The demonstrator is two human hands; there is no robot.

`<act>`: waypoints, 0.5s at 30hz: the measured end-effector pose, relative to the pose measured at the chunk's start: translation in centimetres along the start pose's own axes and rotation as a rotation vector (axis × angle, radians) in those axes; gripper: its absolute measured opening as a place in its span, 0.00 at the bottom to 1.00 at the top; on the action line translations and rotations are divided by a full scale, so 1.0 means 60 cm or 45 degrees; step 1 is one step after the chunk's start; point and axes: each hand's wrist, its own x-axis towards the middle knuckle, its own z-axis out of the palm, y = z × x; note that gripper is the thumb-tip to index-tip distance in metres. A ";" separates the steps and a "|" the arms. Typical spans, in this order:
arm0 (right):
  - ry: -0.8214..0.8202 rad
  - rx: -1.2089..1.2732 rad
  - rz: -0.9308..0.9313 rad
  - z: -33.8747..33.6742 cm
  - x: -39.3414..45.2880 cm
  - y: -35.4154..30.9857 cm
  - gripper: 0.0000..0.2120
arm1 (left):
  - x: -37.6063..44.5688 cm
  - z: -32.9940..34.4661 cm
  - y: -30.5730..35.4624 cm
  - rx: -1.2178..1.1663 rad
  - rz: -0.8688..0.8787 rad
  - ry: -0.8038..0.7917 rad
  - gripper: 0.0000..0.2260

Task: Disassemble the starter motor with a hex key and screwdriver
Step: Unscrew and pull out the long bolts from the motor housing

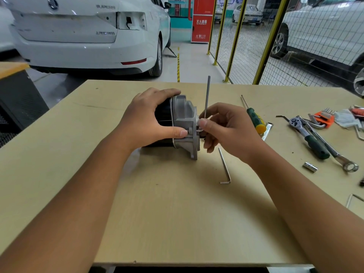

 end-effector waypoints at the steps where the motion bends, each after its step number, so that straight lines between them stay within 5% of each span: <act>1: -0.004 -0.006 -0.011 0.000 0.000 0.000 0.05 | 0.000 0.000 0.000 0.000 0.000 -0.001 0.43; 12: -0.107 -0.488 -0.368 -0.017 -0.001 -0.005 0.05 | 0.000 0.000 0.001 0.002 -0.006 0.000 0.43; 15: -0.077 -0.385 -0.311 -0.019 -0.002 0.000 0.05 | 0.000 0.000 0.000 -0.002 -0.007 0.004 0.43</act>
